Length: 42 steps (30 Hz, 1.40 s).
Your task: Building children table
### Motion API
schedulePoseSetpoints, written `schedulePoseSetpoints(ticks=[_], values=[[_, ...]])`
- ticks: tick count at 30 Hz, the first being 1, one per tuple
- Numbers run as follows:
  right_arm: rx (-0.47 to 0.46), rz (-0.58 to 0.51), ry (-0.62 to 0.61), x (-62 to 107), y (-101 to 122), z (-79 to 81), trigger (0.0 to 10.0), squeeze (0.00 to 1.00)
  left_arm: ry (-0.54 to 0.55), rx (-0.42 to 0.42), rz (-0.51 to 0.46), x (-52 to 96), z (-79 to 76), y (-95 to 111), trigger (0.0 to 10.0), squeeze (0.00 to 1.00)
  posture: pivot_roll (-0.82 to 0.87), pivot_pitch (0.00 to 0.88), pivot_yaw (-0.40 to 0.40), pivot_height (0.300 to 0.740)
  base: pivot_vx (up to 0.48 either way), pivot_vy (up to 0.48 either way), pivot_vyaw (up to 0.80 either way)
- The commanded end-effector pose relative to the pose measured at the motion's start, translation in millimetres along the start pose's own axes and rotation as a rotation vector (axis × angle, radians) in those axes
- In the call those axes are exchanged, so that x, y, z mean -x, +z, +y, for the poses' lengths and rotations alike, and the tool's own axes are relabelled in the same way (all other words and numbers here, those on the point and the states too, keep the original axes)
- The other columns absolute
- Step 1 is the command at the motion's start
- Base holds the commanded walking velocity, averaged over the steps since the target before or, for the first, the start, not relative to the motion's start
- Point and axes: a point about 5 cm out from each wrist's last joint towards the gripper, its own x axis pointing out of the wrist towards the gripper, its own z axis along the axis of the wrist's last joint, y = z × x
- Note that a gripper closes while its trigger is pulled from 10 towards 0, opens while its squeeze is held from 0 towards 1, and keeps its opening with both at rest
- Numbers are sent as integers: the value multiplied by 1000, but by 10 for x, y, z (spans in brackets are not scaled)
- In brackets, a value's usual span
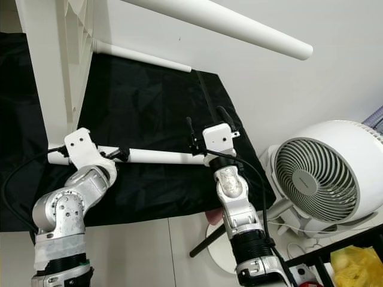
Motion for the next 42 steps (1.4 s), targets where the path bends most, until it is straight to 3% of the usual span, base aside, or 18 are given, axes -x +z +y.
schedulePoseSetpoints(ticks=[1, 7, 10, 12, 14, 15, 27, 40, 42], values=[[50, -23, 3, -6, 53, -77, 10000, 0, -46, 152, 66, 12, -204, -198, 10000, 0, 82, 66, -224, 740, 0, 0, 0], [143, -89, 49, -41, 184, -47, 10000, 0, -40, 171, 75, -26, -203, -213, 10000, 0, 82, 66, -224, 740, 0, 0, 0], [444, -241, -12, -148, 487, -167, 10000, 0, -51, 189, 87, -38, -246, -231, 10000, 0, 62, 82, -224, 740, 0, 0, 0], [509, -297, -43, -200, 612, -207, 10000, 0, -55, 191, 91, -35, -258, -236, 10000, 0, 62, 82, -224, 740, 0, 0, 0], [518, -312, -49, -216, 646, -211, 10000, 0, -55, 193, 93, -38, -260, -239, 10000, 0, 60, 81, -221, 740, 0, 0, 0], [568, -364, -82, -312, 790, -243, 10000, 0, -55, 189, 101, -45, -264, -253, 10000, 0, 60, 83, -221, 740, 0, 0, 0], [667, -458, -99, -589, 1044, -280, 10000, 0, -62, 179, 108, -39, -280, -278, 10000, 0, 60, 84, -225, 740, 0, 0, 0], [722, -461, -120, -866, 1247, -279, 10000, 0, -64, 183, 112, -22, -296, -294, 10000, 0, 55, 94, -229, 740, 0, 0, 0], [748, -423, -116, -943, 1257, -276, 10000, 0, -64, 182, 113, -16, -296, -297, 10000, 0, 55, 97, -229, 740, 0, 0, 0]])
